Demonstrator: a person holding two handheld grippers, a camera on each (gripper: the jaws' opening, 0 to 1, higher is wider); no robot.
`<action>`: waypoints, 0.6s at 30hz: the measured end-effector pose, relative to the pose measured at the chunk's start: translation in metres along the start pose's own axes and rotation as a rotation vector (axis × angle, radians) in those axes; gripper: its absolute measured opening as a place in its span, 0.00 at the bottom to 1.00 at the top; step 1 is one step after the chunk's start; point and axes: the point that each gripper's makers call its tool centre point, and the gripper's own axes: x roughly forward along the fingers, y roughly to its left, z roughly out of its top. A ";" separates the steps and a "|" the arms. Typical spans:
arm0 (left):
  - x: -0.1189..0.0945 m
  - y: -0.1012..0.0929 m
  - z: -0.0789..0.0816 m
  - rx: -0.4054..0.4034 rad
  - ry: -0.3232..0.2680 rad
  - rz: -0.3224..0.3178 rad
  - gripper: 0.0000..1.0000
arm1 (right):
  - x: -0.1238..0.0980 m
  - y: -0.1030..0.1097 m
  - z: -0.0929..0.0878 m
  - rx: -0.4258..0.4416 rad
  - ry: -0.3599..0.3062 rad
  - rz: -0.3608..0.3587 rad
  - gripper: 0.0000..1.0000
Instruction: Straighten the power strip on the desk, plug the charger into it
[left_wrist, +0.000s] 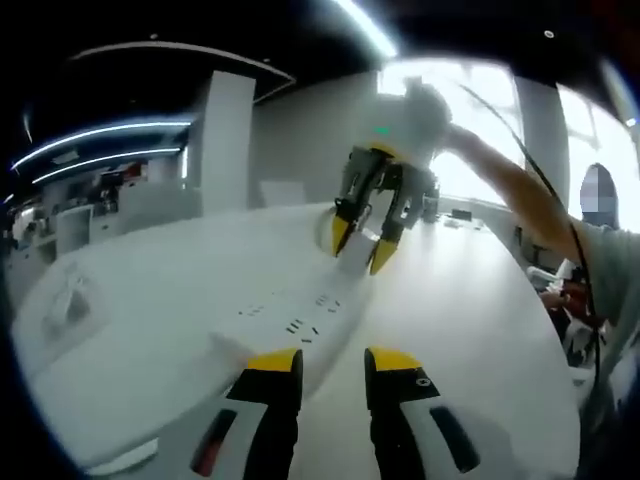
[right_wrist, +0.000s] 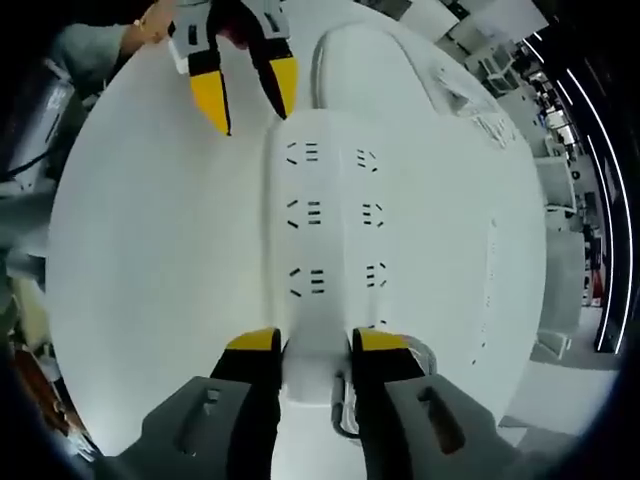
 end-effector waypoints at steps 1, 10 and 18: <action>0.000 0.000 0.001 -0.003 -0.003 0.001 0.25 | 0.000 0.000 0.000 -0.001 0.000 -0.004 0.26; -0.004 0.006 0.006 -0.021 -0.028 0.018 0.25 | 0.000 0.005 0.001 -0.021 0.009 -0.053 0.26; -0.004 0.003 0.006 -0.016 -0.029 0.010 0.25 | -0.004 -0.003 0.000 -0.045 -0.013 -0.136 0.27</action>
